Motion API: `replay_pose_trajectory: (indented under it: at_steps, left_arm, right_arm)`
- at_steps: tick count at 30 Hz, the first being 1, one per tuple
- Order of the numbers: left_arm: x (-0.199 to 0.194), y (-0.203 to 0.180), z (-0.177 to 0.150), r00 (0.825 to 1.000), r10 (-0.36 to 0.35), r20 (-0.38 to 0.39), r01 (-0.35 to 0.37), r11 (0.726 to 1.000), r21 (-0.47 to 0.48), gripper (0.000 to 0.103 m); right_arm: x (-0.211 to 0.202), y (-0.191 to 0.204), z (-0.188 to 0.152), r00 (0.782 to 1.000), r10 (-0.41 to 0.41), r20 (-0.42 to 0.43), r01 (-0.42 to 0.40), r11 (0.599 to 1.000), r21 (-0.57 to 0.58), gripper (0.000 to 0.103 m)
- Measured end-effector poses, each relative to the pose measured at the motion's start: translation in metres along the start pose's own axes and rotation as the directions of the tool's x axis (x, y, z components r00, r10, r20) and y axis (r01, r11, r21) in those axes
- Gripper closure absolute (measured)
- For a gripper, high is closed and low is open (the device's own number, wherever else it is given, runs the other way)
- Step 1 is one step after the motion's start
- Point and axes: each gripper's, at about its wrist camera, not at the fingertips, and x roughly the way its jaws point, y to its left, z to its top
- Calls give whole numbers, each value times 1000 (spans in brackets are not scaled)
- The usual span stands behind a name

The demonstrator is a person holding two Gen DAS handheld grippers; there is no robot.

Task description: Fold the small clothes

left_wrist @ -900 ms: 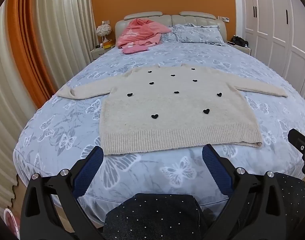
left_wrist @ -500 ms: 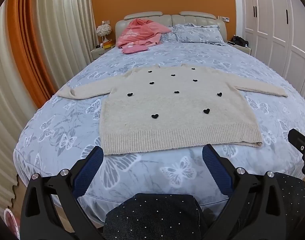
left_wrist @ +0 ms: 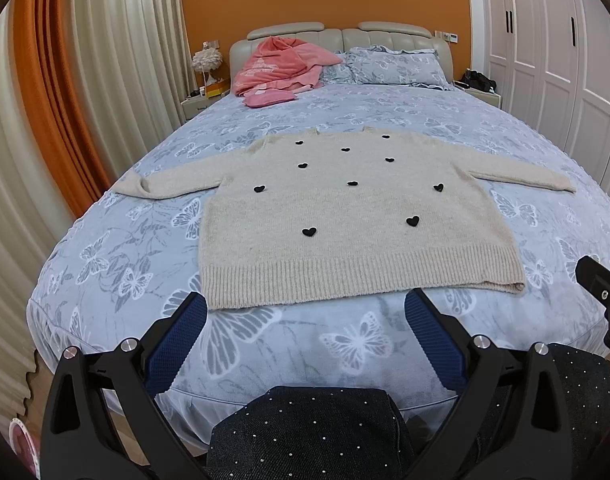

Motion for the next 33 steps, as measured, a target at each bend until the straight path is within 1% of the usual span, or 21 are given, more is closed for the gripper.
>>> replay_pose_trajectory:
  at_steps: [33]
  left_arm:
    - [2, -2, -1, 1000, 2, 0, -2, 1000, 7, 6]
  right_arm:
    - [3, 2, 0, 1000, -9, -5, 9, 1000, -12, 18]
